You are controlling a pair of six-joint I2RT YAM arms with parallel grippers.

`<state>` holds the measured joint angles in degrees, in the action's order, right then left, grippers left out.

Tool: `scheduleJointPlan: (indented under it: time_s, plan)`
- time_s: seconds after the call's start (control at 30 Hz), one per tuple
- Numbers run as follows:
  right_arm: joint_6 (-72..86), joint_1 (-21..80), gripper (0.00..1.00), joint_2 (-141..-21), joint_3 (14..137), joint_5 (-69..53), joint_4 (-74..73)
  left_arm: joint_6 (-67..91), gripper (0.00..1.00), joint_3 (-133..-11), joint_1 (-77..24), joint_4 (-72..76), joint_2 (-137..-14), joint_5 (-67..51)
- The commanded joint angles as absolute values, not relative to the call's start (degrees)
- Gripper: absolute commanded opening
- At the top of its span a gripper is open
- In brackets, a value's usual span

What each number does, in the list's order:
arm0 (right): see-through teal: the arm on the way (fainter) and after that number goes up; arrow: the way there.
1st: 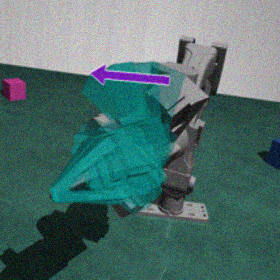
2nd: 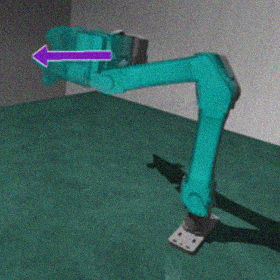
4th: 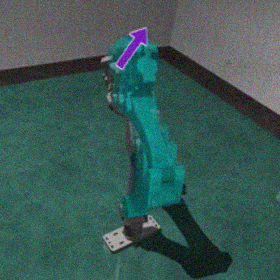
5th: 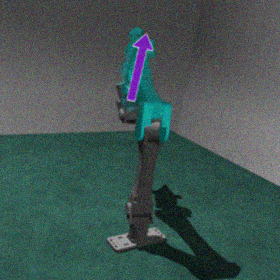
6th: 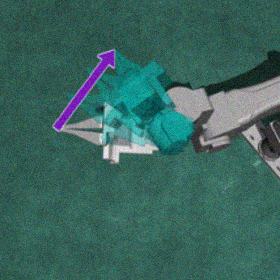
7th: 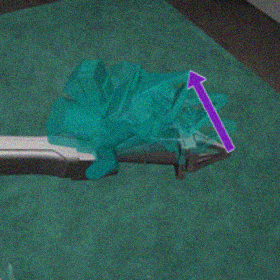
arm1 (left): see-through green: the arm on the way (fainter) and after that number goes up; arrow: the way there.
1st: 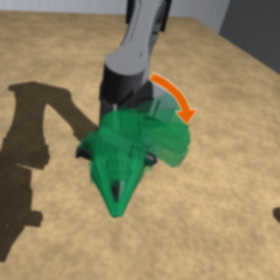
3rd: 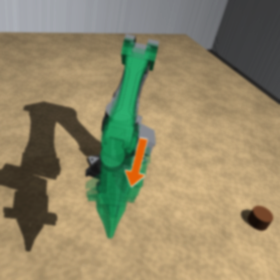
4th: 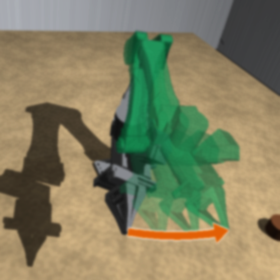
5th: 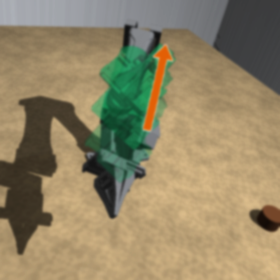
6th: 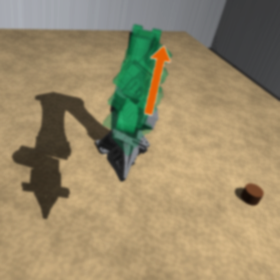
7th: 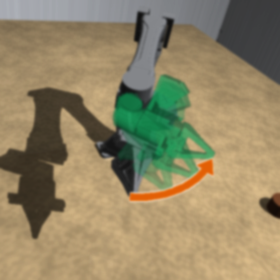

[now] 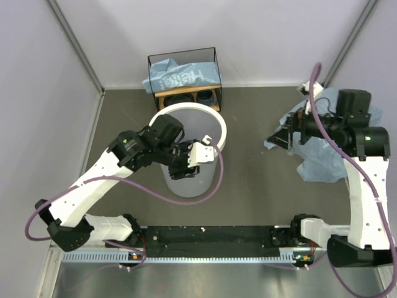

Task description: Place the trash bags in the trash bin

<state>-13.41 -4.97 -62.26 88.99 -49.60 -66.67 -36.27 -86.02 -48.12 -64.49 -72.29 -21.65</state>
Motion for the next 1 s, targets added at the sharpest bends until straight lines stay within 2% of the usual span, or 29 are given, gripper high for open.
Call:
scheduleJointPlan:
  time_s: [0.0,0.03,0.13,0.37,0.6,0.7,0.8,0.83,0.9,0.97]
  plan:
    - [-2.12,7.71,0.98,-64.94,90.0,-40.54,-53.98,-38.93,0.25,-83.5,-48.43,-60.29,-67.85,-23.03]
    - [-1.24,9.47,0.98,-66.95,91.13,-39.13,-53.09,-39.28,0.39,-83.15,-48.43,-60.47,-67.68,-23.11]
    - [1.21,14.76,0.98,-69.69,93.85,-36.48,-50.19,-39.37,0.54,-83.23,-48.43,-60.55,-66.71,-22.76]
    - [1.06,21.34,0.98,-77.07,99.75,-32.35,-49.83,-41.66,0.71,-83.24,-48.51,-64.77,-65.66,-26.8]
    - [-2.02,30.58,0.98,-82.52,101.95,-25.94,-49.75,-39.3,0.81,-83.75,-48.43,-63.3,-63.46,-27.25]
    - [-2.55,32.25,0.96,-83.93,103.27,-25.23,-49.83,-36.39,0.83,-87.0,-48.25,-60.22,-61.62,-26.11]
    - [-2.29,32.43,0.93,-85.69,103.88,-24.09,-49.92,-32.44,0.83,-90.78,-47.55,-57.06,-60.3,-23.91]
    - [-2.2,32.52,0.88,-86.56,103.97,-23.82,-49.92,-29.73,0.83,-92.53,-46.94,-56.0,-59.94,-23.65]
    - [-1.93,32.87,0.81,-87.27,104.41,-23.64,-50.18,-26.47,0.84,-94.47,-43.61,-54.59,-58.98,-21.2]
    - [-2.63,33.83,0.79,-87.8,104.59,-22.51,-50.27,-20.5,0.84,-94.92,-37.49,-53.88,-58.62,-17.51]
